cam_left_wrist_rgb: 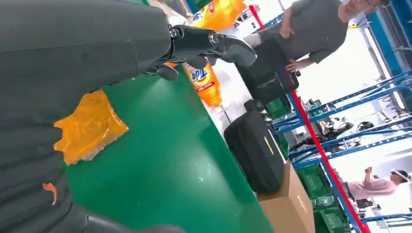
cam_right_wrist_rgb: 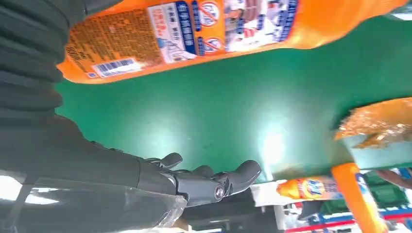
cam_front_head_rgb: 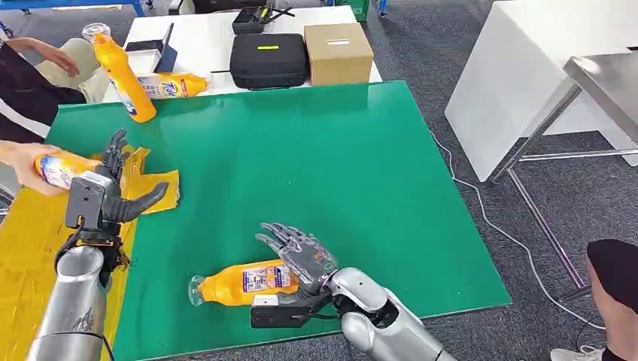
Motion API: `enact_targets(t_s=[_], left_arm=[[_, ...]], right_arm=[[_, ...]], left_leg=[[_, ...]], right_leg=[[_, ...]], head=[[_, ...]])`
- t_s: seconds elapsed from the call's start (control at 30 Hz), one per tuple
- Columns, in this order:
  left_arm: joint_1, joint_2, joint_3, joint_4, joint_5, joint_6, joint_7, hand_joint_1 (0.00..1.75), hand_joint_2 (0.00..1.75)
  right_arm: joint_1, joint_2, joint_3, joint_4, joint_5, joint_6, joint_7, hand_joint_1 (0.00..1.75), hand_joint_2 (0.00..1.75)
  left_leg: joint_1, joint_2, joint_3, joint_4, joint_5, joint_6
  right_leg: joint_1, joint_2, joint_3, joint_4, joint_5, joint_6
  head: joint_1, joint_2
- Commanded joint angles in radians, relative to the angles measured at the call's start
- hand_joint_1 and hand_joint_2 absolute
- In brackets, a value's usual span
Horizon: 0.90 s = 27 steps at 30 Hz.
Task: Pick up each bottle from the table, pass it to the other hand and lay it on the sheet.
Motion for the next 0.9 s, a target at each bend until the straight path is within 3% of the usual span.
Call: enact_targets(t_s=[0.03, 0.23, 0.43, 0.9], left_arm=[[-0.066, -0.029, 0.019, 0.129, 0.001, 0.003, -0.001, 0.00, 1.75], [-0.065, -0.027, 0.017, 0.127, 0.002, 0.003, 0.001, 0.00, 1.75], [-0.065, -0.031, 0.004, 0.140, 0.010, 0.004, 0.004, 0.00, 1.75], [-0.070, -0.034, -0.001, 0.145, 0.013, 0.005, 0.005, 0.00, 1.75]], right_arm=[[0.004, -0.034, -0.026, 0.057, -0.013, 0.009, 0.008, 0.00, 1.75], [0.005, -0.030, -0.032, 0.071, -0.017, 0.010, 0.014, 0.00, 1.75], [-0.013, -0.021, -0.052, 0.192, -0.037, 0.016, 0.035, 0.00, 1.75], [-0.018, -0.014, -0.049, 0.220, -0.040, 0.016, 0.033, 0.00, 1.75]], left_leg=[[0.001, -0.003, 0.004, -0.002, 0.000, -0.002], [0.000, -0.002, 0.004, -0.001, -0.001, -0.002], [0.000, -0.001, 0.002, -0.001, 0.000, -0.001], [0.001, -0.001, 0.004, -0.001, -0.001, -0.002]], right_leg=[[0.001, -0.005, 0.005, -0.002, -0.001, 0.000], [0.000, -0.003, 0.004, -0.001, -0.001, 0.000], [0.000, -0.002, 0.002, -0.001, 0.000, 0.000], [0.001, -0.003, 0.004, -0.001, -0.001, 0.000]], head=[[0.000, 0.000], [0.000, 0.000], [0.000, 0.000], [0.000, 0.000]])
